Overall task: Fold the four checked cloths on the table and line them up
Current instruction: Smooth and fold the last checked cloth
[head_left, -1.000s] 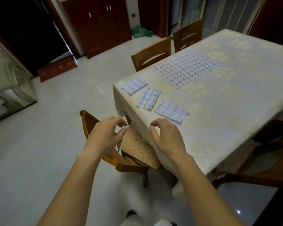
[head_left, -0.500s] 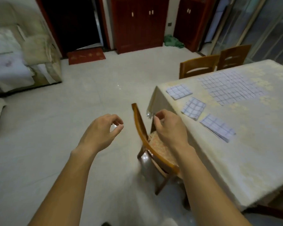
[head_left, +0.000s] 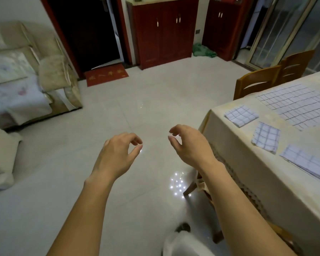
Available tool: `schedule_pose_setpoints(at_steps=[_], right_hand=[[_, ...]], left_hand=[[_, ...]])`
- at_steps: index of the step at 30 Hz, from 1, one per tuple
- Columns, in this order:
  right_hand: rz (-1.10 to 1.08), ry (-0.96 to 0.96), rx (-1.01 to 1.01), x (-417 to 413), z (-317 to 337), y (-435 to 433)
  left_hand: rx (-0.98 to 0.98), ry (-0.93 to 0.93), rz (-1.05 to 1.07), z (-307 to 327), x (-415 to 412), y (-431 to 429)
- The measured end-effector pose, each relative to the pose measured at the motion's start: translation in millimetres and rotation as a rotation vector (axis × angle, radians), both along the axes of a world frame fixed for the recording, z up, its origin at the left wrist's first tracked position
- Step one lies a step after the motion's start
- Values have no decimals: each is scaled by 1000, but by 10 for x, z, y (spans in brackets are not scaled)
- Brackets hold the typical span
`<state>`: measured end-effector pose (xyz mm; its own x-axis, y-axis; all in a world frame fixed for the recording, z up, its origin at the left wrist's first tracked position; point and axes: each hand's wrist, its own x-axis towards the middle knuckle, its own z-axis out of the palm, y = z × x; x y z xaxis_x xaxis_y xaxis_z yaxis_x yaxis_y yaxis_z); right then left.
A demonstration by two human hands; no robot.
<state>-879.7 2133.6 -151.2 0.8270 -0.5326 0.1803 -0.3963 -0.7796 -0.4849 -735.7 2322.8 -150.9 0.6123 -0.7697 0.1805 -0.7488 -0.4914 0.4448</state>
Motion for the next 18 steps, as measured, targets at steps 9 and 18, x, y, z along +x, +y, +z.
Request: schedule_pose_setpoints(at_steps=[9, 18], right_hand=[[159, -28, 157, 2003, 0, -519], [134, -15, 162, 3177, 38, -1339]], left_hand=[[125, -76, 146, 350, 1660, -282], [117, -46, 180, 238, 2831, -1060]])
